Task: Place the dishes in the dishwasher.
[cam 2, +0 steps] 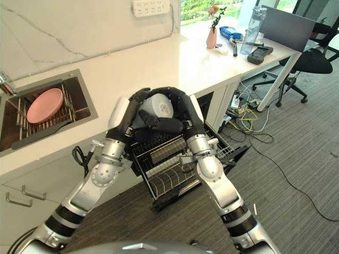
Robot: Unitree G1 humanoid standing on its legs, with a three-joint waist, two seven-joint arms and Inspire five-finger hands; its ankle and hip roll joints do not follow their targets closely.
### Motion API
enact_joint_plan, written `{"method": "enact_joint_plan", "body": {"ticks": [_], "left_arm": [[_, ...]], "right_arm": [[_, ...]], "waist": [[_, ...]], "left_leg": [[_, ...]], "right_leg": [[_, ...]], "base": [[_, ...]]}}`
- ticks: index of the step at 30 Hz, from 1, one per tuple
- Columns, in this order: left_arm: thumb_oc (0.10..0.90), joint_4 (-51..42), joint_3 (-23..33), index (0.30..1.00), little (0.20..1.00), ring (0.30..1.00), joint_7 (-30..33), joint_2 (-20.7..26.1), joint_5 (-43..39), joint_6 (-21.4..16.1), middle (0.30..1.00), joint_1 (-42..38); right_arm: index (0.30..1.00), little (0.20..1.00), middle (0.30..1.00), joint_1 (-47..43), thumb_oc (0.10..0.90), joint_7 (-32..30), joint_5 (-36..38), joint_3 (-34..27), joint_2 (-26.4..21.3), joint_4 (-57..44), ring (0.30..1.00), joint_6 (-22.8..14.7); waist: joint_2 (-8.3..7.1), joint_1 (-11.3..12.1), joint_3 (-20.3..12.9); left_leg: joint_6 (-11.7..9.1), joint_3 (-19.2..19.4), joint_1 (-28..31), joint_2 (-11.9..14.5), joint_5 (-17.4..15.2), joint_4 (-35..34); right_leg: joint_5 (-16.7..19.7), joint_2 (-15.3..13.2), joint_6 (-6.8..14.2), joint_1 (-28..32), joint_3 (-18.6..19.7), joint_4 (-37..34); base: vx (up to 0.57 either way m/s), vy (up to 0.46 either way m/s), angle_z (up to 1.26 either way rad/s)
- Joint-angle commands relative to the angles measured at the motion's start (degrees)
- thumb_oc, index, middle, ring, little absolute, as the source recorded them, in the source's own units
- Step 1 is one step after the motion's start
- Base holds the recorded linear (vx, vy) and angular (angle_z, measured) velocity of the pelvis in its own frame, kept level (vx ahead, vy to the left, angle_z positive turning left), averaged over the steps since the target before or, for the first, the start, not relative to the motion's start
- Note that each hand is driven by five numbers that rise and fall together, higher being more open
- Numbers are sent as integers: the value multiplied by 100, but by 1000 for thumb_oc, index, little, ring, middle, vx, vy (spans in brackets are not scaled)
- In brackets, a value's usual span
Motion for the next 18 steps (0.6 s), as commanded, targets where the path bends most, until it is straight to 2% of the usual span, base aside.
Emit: {"method": "enact_joint_plan", "body": {"ticks": [1,4,5,6,7,13,14,15,18], "left_arm": [[800,-1069,208,900,900,900,614,-105,-259,-620,900,-809],[800,-1061,217,900,900,900,633,-94,-252,-626,900,-792],[776,-1051,233,865,865,865,640,-57,-215,-638,865,-786],[776,-1051,233,865,865,865,640,-57,-215,-638,865,-786],[400,-1051,234,300,300,300,640,-57,-215,-638,300,-787],[400,-1057,312,300,300,300,669,39,-122,-651,300,-782],[400,-1066,358,300,300,300,733,39,-79,-648,300,-772],[400,-1066,359,300,300,300,735,39,-77,-648,300,-770],[400,-1060,406,300,300,300,778,40,-57,-631,300,-748]], "right_arm": [[300,300,300,-95,400,-28,181,-312,347,-587,300,-783],[300,300,300,-104,400,-15,233,-313,352,-589,300,-813],[300,300,300,-127,400,-3,274,-310,346,-577,300,-840],[300,300,300,-127,400,-3,274,-310,346,-577,300,-840],[300,300,300,-129,400,-2,275,-311,347,-576,300,-841],[300,300,300,-171,400,177,511,-226,344,-531,300,-768],[731,731,731,-177,687,188,560,-212,364,-487,731,-808],[900,900,900,-178,800,188,559,-210,365,-483,900,-811],[900,900,900,-171,800,186,531,-219,347,-471,900,-806]], "waist": [[-351,169,-357],[-353,179,-357],[-355,183,-359],[-355,183,-359],[-355,183,-358],[-360,207,-366],[-357,225,-368],[-356,223,-368],[-357,231,-375]], "left_leg": [[-433,-5,-20,566,85,9],[-436,-11,-20,570,87,9],[-434,-19,-16,571,81,9],[-434,-19,-16,571,81,9],[-434,-18,-16,571,81,9],[-452,-43,-34,589,96,9],[-457,-55,-49,589,105,9],[-457,-55,-50,590,105,9],[-460,-61,-52,587,103,9]], "right_leg": [[226,-838,683,58,-289,54],[223,-834,680,63,-296,54],[215,-828,678,65,-290,54],[215,-828,678,65,-290,54],[215,-827,678,66,-290,54],[203,-826,673,80,-330,54],[197,-822,675,84,-351,54],[197,-822,674,84,-352,54],[196,-825,678,84,-359,54]], "base": [[0,0,0],[0,0,0],[0,0,0],[0,0,0],[0,0,0],[0,0,0],[0,0,0],[0,0,0],[0,0,0]]}}
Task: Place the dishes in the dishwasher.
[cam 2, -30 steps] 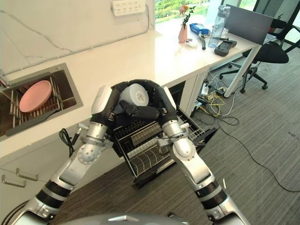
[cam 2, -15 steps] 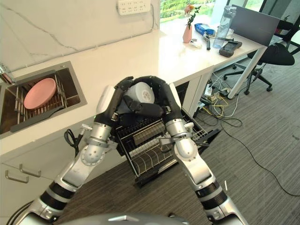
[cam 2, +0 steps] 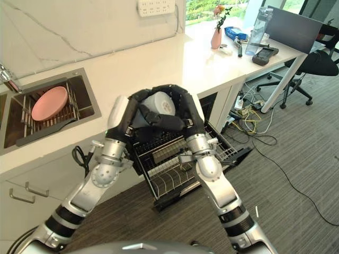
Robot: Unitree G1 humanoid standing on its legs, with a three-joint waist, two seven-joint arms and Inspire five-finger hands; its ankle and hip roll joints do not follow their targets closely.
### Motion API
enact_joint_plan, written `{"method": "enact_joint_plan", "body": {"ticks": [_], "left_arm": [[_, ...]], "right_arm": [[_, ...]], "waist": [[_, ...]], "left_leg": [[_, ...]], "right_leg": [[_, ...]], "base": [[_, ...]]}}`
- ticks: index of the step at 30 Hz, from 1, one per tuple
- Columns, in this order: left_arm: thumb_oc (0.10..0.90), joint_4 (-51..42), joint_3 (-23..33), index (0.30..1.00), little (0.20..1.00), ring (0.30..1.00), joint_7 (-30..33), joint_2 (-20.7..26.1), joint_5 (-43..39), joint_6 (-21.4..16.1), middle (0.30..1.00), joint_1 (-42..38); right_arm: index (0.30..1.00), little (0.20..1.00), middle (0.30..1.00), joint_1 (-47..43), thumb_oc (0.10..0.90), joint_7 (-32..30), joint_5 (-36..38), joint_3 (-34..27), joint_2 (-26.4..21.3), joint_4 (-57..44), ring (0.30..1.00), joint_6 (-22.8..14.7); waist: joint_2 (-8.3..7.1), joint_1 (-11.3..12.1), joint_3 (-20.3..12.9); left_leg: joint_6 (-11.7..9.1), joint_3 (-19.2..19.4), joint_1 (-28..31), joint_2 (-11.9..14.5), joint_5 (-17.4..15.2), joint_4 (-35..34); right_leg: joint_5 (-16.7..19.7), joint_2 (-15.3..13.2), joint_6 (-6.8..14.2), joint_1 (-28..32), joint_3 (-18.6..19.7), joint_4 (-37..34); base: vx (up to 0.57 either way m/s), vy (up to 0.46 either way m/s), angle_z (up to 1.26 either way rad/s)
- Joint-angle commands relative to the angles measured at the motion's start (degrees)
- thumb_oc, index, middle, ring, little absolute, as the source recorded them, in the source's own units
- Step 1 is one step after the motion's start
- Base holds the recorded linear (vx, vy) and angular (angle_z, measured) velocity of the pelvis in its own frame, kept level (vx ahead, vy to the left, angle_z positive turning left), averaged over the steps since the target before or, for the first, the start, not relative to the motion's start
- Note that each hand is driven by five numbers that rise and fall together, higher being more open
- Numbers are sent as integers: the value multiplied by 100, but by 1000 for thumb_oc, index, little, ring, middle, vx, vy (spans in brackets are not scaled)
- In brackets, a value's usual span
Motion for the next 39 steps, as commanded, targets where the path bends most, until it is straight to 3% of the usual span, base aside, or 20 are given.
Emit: {"method": "enact_joint_plan", "body": {"ticks": [1,11,21,22,23,32,33,39], "left_arm": [[400,-987,467,300,300,300,574,-12,-247,-647,300,-754],[400,-1108,559,300,300,300,1162,-156,-39,-761,300,-666],[400,-1201,292,300,300,300,1148,-81,210,-853,300,-807],[400,-1213,280,300,300,300,1138,-79,225,-861,300,-814],[400,-1252,252,300,300,300,1149,-74,251,-881,300,-839],[400,-1243,235,300,300,300,1175,-81,237,-892,300,-859],[400,-1230,217,300,300,300,1162,-102,137,-861,300,-852],[400,-1204,163,300,300,300,947,-138,-212,-853,300,-772]], "right_arm": [[900,900,900,-170,800,105,237,-182,197,-488,900,-716],[900,900,900,55,800,-274,126,-124,289,-425,900,-643],[900,900,900,38,800,-251,539,106,357,-202,900,-142],[540,540,540,45,560,-211,670,137,382,-189,540,-94],[300,300,300,30,400,-199,844,187,387,-130,300,-58],[300,300,300,-39,400,-218,833,183,353,-111,300,-84],[300,300,300,-27,400,-271,795,85,403,-127,300,-263],[300,300,300,11,400,-254,769,0,470,-190,300,-470]], "waist": [[-362,102,-380],[-385,111,-373],[-404,103,-355],[-407,105,-356],[-414,106,-353],[-413,101,-344],[-377,83,-352],[-331,72,-365]], "left_leg": [[-461,-41,-52,587,102,9],[-451,-53,-55,577,96,9],[-445,-34,-53,576,97,9],[-446,-33,-54,578,99,9],[-447,-31,-60,578,106,9],[-439,-30,-61,560,101,9],[-435,-32,-65,546,101,9],[-441,-67,-71,549,118,9]], "right_leg": [[196,-827,676,71,-339,54],[195,-844,679,86,-356,54],[192,-832,678,84,-347,54],[192,-835,678,83,-344,54],[195,-842,678,86,-353,54],[197,-842,677,81,-358,54],[187,-853,673,88,-373,54],[162,-847,657,114,-393,54]], "base": [[0,0,0],[-1,0,1],[0,0,0],[0,0,0],[0,0,0],[0,0,0],[0,0,0],[-3,0,5]]}}
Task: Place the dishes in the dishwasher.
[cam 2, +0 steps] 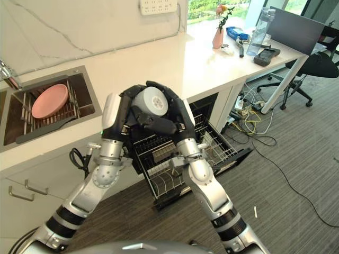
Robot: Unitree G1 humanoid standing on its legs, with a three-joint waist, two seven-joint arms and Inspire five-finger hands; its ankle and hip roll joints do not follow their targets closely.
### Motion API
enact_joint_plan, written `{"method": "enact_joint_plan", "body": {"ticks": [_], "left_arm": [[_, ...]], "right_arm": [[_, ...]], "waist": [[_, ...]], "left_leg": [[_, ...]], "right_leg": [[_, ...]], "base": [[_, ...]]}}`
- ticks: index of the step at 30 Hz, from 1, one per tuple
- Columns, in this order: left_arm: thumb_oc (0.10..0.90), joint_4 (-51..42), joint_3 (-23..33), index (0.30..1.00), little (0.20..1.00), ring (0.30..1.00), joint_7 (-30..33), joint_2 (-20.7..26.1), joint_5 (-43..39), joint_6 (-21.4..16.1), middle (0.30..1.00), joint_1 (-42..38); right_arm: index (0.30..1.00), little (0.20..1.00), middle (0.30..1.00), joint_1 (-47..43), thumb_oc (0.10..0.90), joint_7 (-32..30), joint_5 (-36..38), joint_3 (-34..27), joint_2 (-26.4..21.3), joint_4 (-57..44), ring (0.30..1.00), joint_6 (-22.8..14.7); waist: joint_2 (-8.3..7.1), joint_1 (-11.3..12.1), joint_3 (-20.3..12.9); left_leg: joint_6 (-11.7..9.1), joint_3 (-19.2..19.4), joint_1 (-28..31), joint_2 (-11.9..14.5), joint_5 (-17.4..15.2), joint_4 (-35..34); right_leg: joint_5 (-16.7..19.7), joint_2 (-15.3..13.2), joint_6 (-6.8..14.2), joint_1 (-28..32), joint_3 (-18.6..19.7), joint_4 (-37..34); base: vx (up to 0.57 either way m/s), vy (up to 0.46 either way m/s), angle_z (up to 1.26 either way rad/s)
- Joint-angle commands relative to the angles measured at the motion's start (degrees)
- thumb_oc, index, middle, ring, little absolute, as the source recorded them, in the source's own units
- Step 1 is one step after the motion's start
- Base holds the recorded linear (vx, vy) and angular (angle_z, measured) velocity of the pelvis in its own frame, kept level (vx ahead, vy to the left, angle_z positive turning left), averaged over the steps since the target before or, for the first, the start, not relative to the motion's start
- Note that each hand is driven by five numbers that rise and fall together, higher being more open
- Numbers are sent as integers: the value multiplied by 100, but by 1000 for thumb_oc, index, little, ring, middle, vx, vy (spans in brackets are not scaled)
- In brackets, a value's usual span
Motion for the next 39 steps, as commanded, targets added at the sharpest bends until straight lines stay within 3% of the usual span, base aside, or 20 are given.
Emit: {"method": "enact_joint_plan", "body": {"ticks": [1,2,3,4,15,21,30,39], "left_arm": [[400,-1191,151,300,300,300,319,-66,-361,-860,300,-793],[435,-1185,149,352,352,352,312,-91,-441,-840,352,-775],[649,-1176,154,674,674,674,306,-113,-501,-811,674,-753],[800,-1155,139,900,900,900,269,-164,-648,-756,900,-721],[800,-1062,416,900,900,900,528,-273,-1220,-695,900,-438],[800,-984,845,900,900,900,746,-408,-1791,-636,900,244],[800,-817,1158,900,900,900,655,-384,-1951,-710,900,1015],[800,-568,1294,900,900,900,611,-418,-2086,-704,900,1500]], "right_arm": [[300,300,300,-54,400,-79,174,-444,200,-195,300,-535],[300,300,300,-52,400,-84,216,-464,223,-218,300,-610],[300,300,300,-39,400,-38,260,-488,245,-243,300,-690],[300,300,300,18,400,105,490,-513,317,-305,300,-832],[300,300,300,151,400,364,1412,-730,526,-422,300,-1492],[300,300,300,160,400,384,1883,-1043,681,-576,300,-1801],[300,300,300,294,400,445,1820,-1416,656,-583,300,-2163],[300,300,300,323,400,100,1182,-2034,404,-549,300,-2452]], "waist": [[-258,97,-407],[-251,98,-405],[-248,99,-405],[-237,109,-400],[-197,153,-415],[-155,220,-433],[-126,300,-417],[-168,381,-395]], "left_leg": [[-439,26,-75,550,123,9],[-440,13,-81,553,130,9],[-440,7,-89,556,131,9],[-440,-20,-103,558,150,9],[-442,-69,-133,560,174,9],[-429,-39,-127,556,150,9],[-433,-35,-148,527,135,9],[-426,-131,-194,512,120,9]], "right_leg": [[172,-837,637,79,-309,54],[169,-832,629,87,-315,54],[162,-823,623,93,-326,54],[144,-801,599,107,-335,54],[134,-766,570,82,-358,54],[152,-813,596,53,-349,54],[161,-864,617,69,-414,54],[126,-863,616,103,-520,54]], "base": [[-11,-4,11],[-14,-6,7],[-22,-5,6],[-21,-9,7],[-4,-3,6],[5,1,-1],[1,0,0],[6,3,2]]}}
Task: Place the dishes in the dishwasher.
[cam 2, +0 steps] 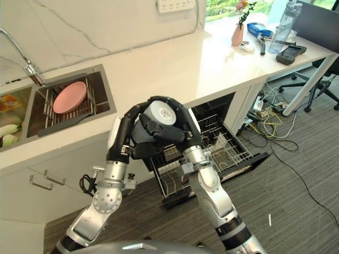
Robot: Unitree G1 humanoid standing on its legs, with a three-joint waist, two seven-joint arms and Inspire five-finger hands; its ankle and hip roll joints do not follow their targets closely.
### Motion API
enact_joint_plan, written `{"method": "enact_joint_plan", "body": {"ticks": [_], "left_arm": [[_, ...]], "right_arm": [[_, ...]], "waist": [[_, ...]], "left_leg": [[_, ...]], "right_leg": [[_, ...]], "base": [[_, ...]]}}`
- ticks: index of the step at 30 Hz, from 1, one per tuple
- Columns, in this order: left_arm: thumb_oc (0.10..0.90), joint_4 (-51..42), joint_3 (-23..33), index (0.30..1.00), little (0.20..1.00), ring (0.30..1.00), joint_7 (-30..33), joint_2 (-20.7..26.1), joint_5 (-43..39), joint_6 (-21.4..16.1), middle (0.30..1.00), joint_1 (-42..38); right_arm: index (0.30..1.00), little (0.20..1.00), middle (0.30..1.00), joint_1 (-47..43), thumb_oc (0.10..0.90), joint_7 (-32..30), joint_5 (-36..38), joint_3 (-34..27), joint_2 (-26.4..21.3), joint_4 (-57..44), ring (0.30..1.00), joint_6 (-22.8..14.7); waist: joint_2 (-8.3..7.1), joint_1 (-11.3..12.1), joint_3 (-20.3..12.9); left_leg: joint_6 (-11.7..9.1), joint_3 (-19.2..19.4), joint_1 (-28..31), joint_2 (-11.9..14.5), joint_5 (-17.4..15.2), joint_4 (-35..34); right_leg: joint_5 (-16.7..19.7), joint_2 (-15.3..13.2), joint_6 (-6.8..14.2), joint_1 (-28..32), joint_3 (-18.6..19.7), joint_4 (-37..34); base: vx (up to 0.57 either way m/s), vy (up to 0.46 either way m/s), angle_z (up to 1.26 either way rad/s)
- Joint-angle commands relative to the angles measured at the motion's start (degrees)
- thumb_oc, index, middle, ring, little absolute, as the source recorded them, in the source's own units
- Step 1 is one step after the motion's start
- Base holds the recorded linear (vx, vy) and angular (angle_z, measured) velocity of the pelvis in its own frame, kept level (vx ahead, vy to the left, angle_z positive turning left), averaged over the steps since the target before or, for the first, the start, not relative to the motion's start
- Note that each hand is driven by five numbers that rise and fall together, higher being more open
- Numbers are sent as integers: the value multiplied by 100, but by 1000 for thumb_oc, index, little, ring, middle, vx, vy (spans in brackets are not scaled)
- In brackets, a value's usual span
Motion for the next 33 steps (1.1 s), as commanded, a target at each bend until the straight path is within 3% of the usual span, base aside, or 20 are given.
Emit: {"method": "enact_joint_plan", "body": {"ticks": [1,9,27,33], "left_arm": [[800,-77,1428,900,900,900,765,274,-853,-212,900,74],[800,76,1452,900,900,900,681,275,-957,-179,900,231],[800,208,1691,900,900,900,1021,152,-1152,-175,900,295],[800,338,1830,900,900,900,1005,187,-1054,-185,900,374]], "right_arm": [[300,300,300,-217,400,-718,271,-1860,436,-830,300,-1851],[300,300,300,-325,400,-1095,-101,-2170,219,-847,300,-1895],[300,300,300,-256,400,-1072,246,-2509,304,-866,300,-2069],[300,300,300,-207,400,-1048,-71,-2432,102,-461,300,-1680]], "waist": [[-468,54,-418],[-515,92,-388],[-567,89,-412],[-587,132,-384]], "left_leg": [[-429,55,-117,546,122,11],[-430,5,-146,545,122,11],[-422,-16,-123,549,108,11],[-402,-39,-127,524,107,11]], "right_leg": [[165,-834,581,91,-350,56],[145,-808,572,101,-364,56],[113,-788,556,134,-373,56],[122,-796,555,161,-412,56]], "base": [[14,5,3],[1,4,3],[0,2,2],[0,0,0]]}}
